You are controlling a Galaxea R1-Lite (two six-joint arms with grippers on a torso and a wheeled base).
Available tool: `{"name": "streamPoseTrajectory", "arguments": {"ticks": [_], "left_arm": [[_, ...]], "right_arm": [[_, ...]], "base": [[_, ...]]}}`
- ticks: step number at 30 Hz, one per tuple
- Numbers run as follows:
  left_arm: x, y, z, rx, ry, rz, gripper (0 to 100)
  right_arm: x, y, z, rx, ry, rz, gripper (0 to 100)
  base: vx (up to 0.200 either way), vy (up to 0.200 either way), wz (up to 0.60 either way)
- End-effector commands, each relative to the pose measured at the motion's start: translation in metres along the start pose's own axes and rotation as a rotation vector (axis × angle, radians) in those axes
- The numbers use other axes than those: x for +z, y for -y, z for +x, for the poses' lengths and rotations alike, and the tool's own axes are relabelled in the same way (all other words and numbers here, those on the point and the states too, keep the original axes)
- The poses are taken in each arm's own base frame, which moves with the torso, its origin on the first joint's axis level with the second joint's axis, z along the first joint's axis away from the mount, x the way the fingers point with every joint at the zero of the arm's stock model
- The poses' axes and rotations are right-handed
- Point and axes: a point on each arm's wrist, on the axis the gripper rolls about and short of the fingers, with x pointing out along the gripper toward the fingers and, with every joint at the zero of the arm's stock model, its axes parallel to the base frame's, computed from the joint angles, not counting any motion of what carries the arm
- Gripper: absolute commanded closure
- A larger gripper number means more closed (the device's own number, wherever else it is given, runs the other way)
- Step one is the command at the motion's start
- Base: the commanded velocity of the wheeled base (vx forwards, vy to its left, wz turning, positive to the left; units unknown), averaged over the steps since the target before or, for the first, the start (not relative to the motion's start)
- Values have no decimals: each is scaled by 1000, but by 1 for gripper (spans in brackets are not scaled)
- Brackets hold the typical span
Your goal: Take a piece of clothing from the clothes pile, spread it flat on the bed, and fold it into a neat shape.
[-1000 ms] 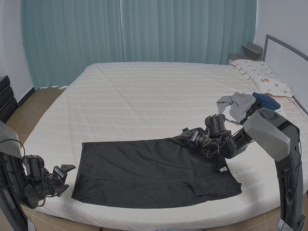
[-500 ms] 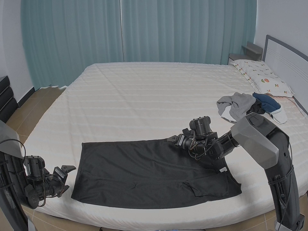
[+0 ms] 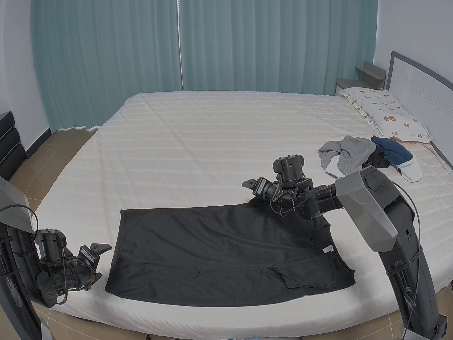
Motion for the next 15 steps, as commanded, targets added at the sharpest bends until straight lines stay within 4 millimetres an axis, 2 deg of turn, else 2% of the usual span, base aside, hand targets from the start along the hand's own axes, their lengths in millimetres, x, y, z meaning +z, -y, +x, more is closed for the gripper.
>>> {"name": "streamPoseTrajectory", "arguments": {"ticks": [1,4,11,15], "left_arm": [[0,0,0,1,-1,-1,0],[0,0,0,0,0,-1,0],[0,0,0,0,0,-1,0],[0,0,1,1,-1,-1,0]], "right_arm": [[-1,7,17,49,82,-9,0],[2,10,22,118,186,-60,0],[8,26,24,92,216,-96,0],[20,32,21,83,236,-96,0]], "base": [[0,0,0],[0,0,0],[0,0,0],[0,0,0]]}}
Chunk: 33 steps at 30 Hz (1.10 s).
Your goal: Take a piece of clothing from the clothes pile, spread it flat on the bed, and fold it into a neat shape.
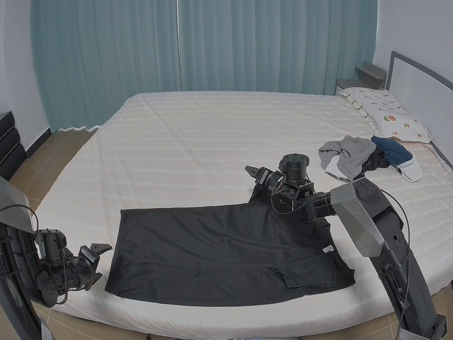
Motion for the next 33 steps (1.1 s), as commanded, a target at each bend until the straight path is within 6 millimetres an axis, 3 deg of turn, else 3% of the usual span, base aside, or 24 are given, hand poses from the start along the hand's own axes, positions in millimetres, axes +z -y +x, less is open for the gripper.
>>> {"name": "streamPoseTrajectory", "arguments": {"ticks": [1,9,18,23,25,28,33], "left_arm": [[0,0,0,2,-1,-1,0],[0,0,0,2,-1,-1,0],[0,-1,0,3,-2,-1,0],[0,-1,0,3,-2,-1,0],[0,-1,0,3,-2,0,0],[0,-1,0,3,-2,-1,0],[0,-1,0,3,-2,-1,0]], "right_arm": [[3,8,0,-12,7,2,0],[4,17,1,-25,12,3,0],[-14,76,5,-115,-37,24,0],[8,91,1,-143,15,43,0],[32,91,-3,-128,85,42,0],[47,85,-6,-116,120,41,0],[73,57,-13,-92,186,79,0]], "base": [[0,0,0],[0,0,0],[0,0,0],[0,0,0],[0,0,0],[0,0,0],[0,0,0]]}}
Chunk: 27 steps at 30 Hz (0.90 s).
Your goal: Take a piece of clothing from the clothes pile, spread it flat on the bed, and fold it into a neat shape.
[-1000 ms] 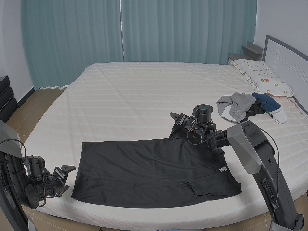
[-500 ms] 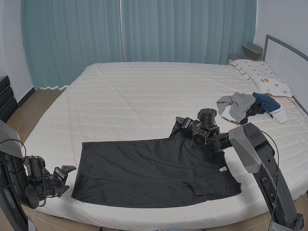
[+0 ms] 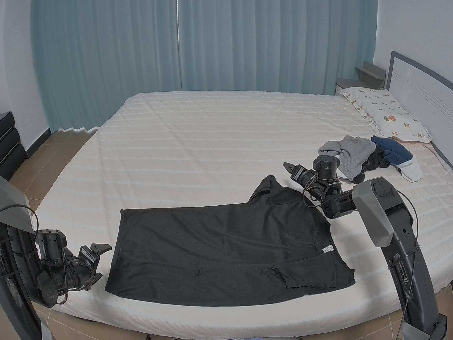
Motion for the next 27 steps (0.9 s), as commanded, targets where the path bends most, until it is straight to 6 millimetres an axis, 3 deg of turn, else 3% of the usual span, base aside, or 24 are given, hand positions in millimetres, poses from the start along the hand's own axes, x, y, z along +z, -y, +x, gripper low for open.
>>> {"name": "streamPoseTrajectory", "arguments": {"ticks": [1,3,10,11,16,23,27], "left_arm": [[0,0,0,1,-1,-1,0],[1,1,0,-4,3,-1,0],[6,12,-9,-65,42,10,0],[9,18,-12,-96,60,20,0],[19,29,-4,-145,99,39,0],[46,62,33,-222,162,81,0],[64,81,74,-174,130,75,0]], "right_arm": [[29,-28,-8,31,61,25,0],[39,-36,-12,35,77,36,0],[40,-37,-43,-28,-17,156,0],[40,-36,-58,-49,-62,192,0],[40,-24,-78,-66,-127,202,0],[53,-25,-124,-33,-229,402,0],[55,-9,-140,-30,-273,429,0]], "base": [[0,0,0],[0,0,0],[0,0,0],[0,0,0],[0,0,0],[0,0,0],[0,0,0]]}}
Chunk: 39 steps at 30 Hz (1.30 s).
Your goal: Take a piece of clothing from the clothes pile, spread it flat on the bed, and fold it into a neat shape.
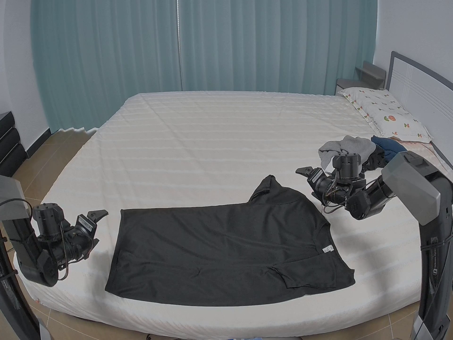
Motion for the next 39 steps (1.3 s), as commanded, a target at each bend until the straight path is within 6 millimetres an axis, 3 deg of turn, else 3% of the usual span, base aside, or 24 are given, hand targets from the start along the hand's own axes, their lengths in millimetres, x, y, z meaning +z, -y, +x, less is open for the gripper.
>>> {"name": "streamPoseTrajectory", "arguments": {"ticks": [1,5,11,13,20,39], "left_arm": [[23,22,67,21,-3,10,0],[41,32,111,56,20,8,0],[29,28,162,95,11,43,0],[30,29,171,111,59,69,0],[22,26,172,139,51,115,0],[10,16,166,169,22,158,0]], "right_arm": [[18,2,-46,42,-36,83,0],[14,18,-48,42,-65,90,0],[10,20,-49,38,-90,93,0],[7,22,-48,32,-97,94,0],[5,33,-39,35,-135,110,0],[5,36,-40,29,-132,110,0]], "base": [[0,0,0],[0,0,0],[0,0,0],[0,0,0],[0,0,0],[0,0,0]]}}
